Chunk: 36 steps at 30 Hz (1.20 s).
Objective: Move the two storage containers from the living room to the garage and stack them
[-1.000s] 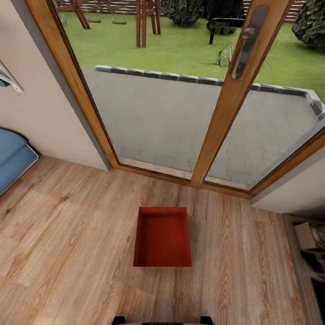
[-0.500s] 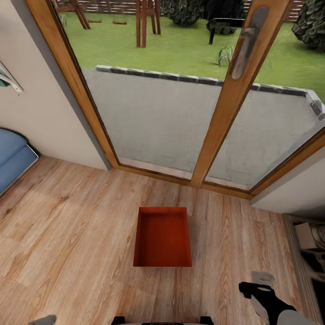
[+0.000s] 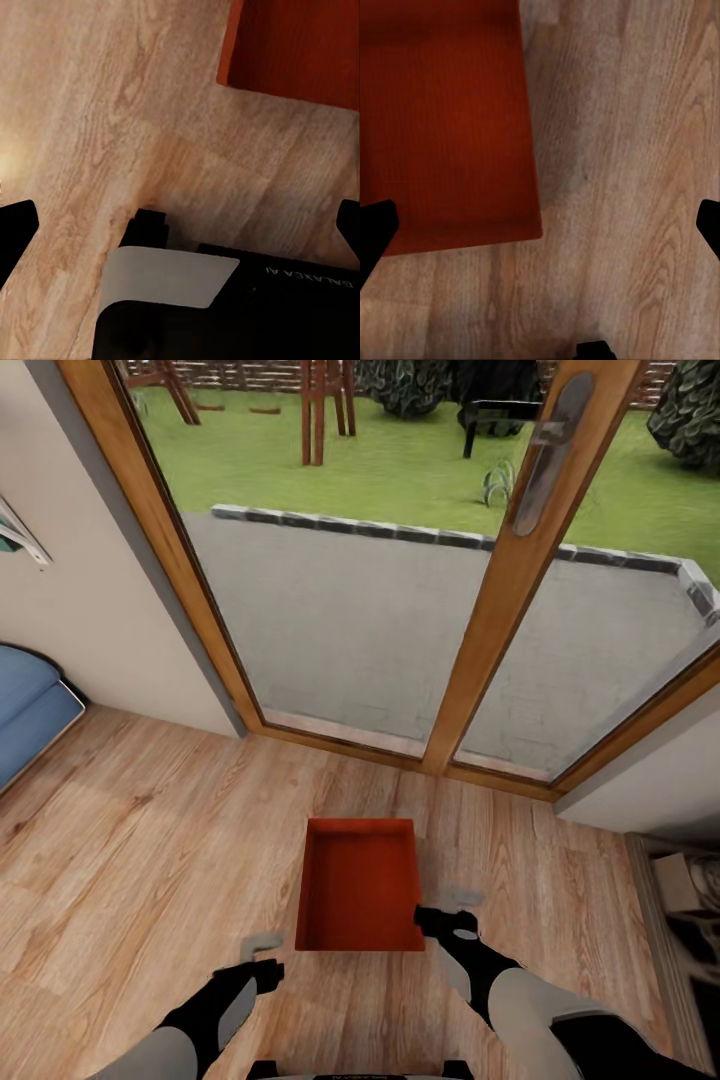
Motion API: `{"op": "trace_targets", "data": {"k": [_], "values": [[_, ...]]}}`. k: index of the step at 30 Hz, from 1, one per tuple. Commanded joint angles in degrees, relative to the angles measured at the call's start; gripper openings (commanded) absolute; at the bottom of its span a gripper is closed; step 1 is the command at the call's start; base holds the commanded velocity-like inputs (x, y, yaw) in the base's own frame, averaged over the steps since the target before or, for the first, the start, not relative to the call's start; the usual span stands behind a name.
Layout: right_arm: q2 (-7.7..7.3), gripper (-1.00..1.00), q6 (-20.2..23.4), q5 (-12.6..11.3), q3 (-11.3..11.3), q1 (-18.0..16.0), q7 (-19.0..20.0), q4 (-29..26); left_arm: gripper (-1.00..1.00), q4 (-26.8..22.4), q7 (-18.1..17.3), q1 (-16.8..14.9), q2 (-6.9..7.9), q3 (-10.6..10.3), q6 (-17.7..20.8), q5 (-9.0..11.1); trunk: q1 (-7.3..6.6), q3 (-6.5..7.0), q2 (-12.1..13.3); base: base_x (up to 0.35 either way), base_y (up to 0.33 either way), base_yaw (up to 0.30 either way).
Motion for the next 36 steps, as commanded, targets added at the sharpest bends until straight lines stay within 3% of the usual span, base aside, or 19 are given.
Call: {"op": "trace_targets", "data": {"k": [1,3,8,12,14,18,36], "values": [[0.18,1.00,-1.1,-0.6,0.5,0.0,-0.2,0.7,1.00,-0.1,0.5,0.0,-0.25,-0.6,-0.1,-0.5,0.01,-0.04,0.0,0.000,0.000,0.000],[0.63,1.00,-2.8,-0.5,0.5,-0.1,-0.2,1.9,1.00,-0.1,0.5,-0.1,-0.89,-0.9,-1.5,-2.6,0.01,-0.04,0.0,0.000,0.000,0.000],[0.91,1.00,-4.6,-0.4,0.6,0.0,0.2,5.1,1.00,-0.7,0.5,-0.1,-1.65,-1.3,-6.1,-4.7,0.01,-0.04,0.0,0.000,0.000,0.000],[0.71,1.00,-5.3,0.3,0.7,1.0,0.5,6.0,1.00,-2.5,0.6,-0.2,-2.79,-1.3,-6.7,-4.9,0.01,-0.04,0.0,0.000,0.000,0.000],[0.74,1.00,-8.5,3.6,0.8,2.7,0.6,6.2,1.00,-4.5,0.5,-0.2,-3.46,-1.3,-6.9,-5.0,0.01,-0.04,0.0,0.000,0.000,0.000],[1.02,1.00,-10.5,7.0,0.8,3.5,0.5,6.3,1.00,-6.8,0.5,-0.2,-3.65,-1.3,-7.0,-5.0,0.01,-0.04,0.0,0.000,0.000,0.000],[0.74,1.00,-10.8,7.3,0.7,3.7,0.5,6.3,1.00,-7.7,0.6,-0.2,-3.44,-0.8,-7.0,-4.8,0.01,-0.04,0.0,0.000,0.000,0.000]]}}
